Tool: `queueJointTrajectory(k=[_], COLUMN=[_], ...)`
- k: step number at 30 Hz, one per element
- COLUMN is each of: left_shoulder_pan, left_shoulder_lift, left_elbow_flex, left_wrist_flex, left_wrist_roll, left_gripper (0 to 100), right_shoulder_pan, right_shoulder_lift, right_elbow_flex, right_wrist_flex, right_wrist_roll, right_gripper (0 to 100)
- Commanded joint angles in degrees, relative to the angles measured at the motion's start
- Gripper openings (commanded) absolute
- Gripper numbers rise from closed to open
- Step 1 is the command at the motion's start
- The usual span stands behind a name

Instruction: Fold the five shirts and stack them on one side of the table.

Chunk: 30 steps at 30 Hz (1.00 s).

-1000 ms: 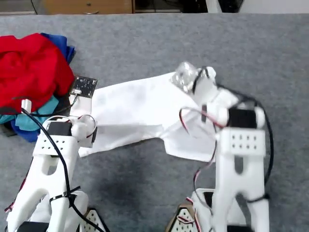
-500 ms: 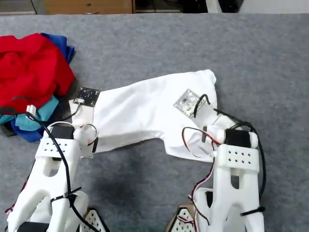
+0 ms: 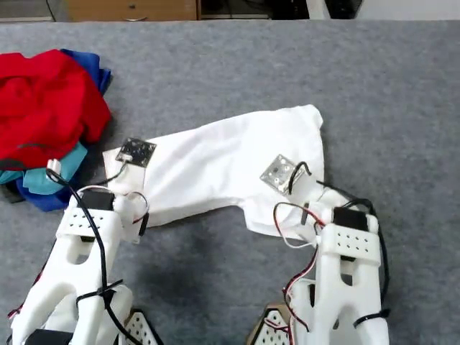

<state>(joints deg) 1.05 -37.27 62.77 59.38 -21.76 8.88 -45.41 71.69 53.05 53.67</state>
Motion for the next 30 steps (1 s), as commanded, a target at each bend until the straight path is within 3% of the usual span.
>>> queueJointTrajectory(k=[1, 6, 10, 14, 18, 19, 21, 25, 30], left_shoulder_pan=[0.26, -0.62, -7.38, -11.52, -12.13, -12.31, -12.75, -12.75, -10.20], left_shoulder_lift=[-0.66, -0.84, -0.75, -0.75, -1.19, -1.19, -1.19, 1.19, 14.73], left_elbow_flex=[0.53, 0.18, -5.45, -13.45, -19.69, -21.54, -26.37, -31.12, -26.11], left_wrist_flex=[-0.53, 1.23, 3.25, 12.04, 20.40, 20.57, 20.31, 8.70, -11.52], left_wrist_roll=[-2.90, 1.85, 8.70, 5.71, -4.48, -4.48, -1.32, 9.41, 20.48], left_gripper=[2, 18, 26, 28, 28, 27, 22, 1, 2], right_shoulder_pan=[-1.27, -0.13, 2.77, 5.41, 6.11, 6.11, 5.58, -0.57, -8.48], right_shoulder_lift=[-0.92, -0.92, -1.01, -1.01, -1.01, -1.01, -1.01, 1.71, 16.22], right_elbow_flex=[0.75, -0.92, -5.58, -13.14, -19.91, -21.67, -25.45, -30.64, -35.47], right_wrist_flex=[-2.81, -2.81, -1.05, 4.66, 9.49, 10.02, 10.29, 8.44, -3.87], right_wrist_roll=[0.53, 0.70, 0.79, 0.88, 3.08, 2.73, 0.62, -4.48, -13.71], right_gripper=[9.0, 18.5, 19.1, 18.9, 18.6, 16.3, 2.4, 1.5, 0.5])
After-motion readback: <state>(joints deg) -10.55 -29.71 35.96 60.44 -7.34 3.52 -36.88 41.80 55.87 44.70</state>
